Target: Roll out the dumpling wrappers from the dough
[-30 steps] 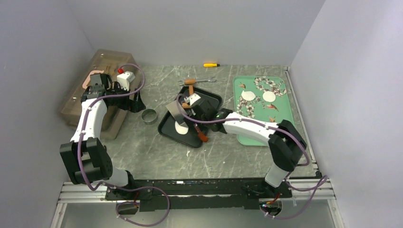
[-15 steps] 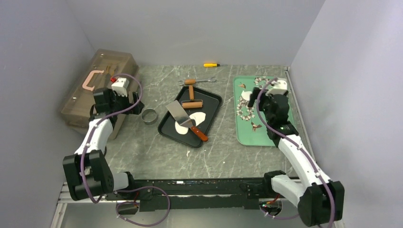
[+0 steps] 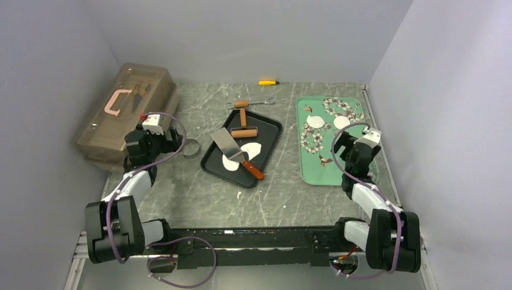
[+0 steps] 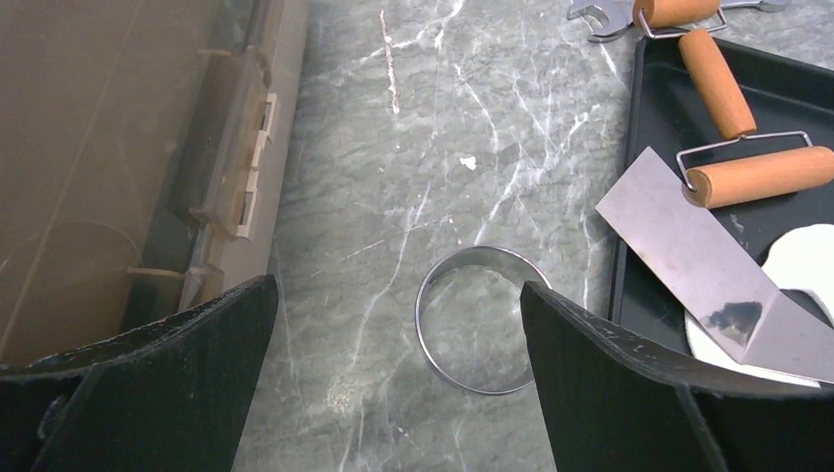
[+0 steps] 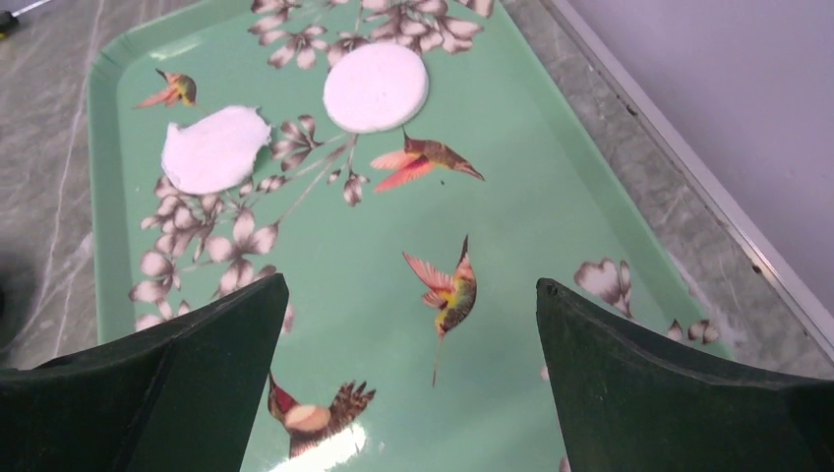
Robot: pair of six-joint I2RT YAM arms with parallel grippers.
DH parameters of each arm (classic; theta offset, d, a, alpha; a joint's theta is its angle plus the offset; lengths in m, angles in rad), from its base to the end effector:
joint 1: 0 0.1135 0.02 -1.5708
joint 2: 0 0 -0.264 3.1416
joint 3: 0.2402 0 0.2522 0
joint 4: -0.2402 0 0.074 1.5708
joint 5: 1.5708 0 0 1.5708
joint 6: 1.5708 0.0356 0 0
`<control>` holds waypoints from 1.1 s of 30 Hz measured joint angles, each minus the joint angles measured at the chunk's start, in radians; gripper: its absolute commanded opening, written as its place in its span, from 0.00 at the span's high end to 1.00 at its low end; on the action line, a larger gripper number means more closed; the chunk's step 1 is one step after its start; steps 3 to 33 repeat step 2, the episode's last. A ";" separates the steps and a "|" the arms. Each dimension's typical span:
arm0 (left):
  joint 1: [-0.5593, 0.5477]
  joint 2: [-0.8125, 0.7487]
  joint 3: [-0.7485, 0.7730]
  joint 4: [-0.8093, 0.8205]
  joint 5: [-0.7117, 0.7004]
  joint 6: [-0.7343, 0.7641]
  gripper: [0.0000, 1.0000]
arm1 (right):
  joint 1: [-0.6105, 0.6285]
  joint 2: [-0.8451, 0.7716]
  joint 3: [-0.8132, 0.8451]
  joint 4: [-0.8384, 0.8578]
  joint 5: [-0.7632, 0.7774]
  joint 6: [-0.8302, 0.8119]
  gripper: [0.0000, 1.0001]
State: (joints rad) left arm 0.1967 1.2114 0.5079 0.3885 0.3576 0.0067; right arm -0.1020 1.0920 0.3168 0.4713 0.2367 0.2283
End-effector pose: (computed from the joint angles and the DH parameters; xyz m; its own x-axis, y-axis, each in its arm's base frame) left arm 0.2524 0.0376 0.2147 -0.3029 -0.0539 -0.9515 0.1454 0.9841 -0.1021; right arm 0.2170 -0.0306 0.1867 -0.2172 0.2434 -0.9453 0.3806 0.9129 0.1476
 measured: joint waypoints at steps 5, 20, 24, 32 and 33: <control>0.000 0.007 -0.022 0.042 0.000 0.000 0.01 | 0.000 0.021 0.000 0.035 0.002 0.000 0.00; 0.000 0.007 -0.022 0.042 0.000 0.000 0.01 | 0.000 0.021 0.000 0.035 0.002 0.000 0.00; 0.000 0.007 -0.022 0.042 0.000 0.000 0.01 | 0.000 0.021 0.000 0.035 0.002 0.000 0.00; 0.000 0.007 -0.022 0.042 0.000 0.000 0.01 | 0.000 0.021 0.000 0.035 0.002 0.000 0.00; 0.000 0.007 -0.022 0.042 0.000 0.000 0.01 | 0.000 0.021 0.000 0.035 0.002 0.000 0.00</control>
